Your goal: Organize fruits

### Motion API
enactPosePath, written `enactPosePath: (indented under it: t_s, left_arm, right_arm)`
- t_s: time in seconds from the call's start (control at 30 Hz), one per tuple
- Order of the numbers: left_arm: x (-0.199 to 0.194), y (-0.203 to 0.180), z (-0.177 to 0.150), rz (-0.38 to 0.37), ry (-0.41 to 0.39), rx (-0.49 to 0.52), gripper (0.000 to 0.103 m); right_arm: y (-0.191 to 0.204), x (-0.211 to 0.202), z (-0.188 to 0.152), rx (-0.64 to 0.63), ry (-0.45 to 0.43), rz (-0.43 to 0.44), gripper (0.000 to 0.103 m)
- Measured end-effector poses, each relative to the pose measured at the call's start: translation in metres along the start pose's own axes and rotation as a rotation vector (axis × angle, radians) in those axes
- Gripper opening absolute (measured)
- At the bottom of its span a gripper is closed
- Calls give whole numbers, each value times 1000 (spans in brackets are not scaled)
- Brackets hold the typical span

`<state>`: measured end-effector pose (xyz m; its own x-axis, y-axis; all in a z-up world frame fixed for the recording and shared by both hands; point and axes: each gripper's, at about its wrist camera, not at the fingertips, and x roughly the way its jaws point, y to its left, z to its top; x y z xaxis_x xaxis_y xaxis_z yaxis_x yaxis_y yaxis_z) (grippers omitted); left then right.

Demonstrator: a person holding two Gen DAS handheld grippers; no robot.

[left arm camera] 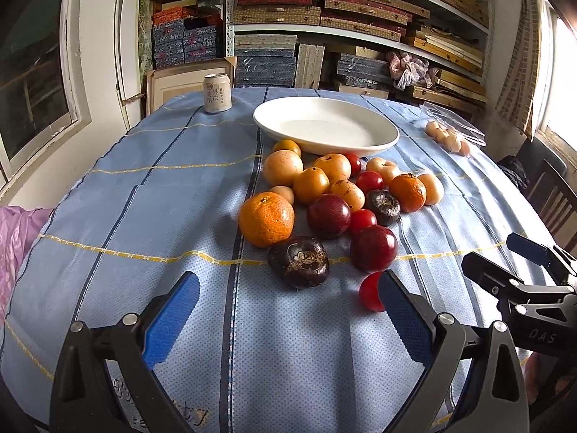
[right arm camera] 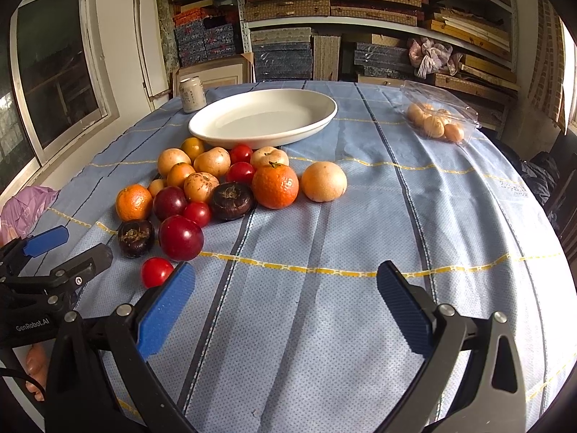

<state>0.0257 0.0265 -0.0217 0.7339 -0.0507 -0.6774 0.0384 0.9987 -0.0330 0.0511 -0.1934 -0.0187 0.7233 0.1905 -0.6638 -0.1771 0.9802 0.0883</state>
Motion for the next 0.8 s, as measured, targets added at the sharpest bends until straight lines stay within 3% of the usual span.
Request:
enactPosePath:
  t_s: [0.8]
  left_arm:
    - [4, 2, -2, 4, 9, -8, 100]
  right_arm:
    - [-2, 0, 0, 8, -3, 7, 99]
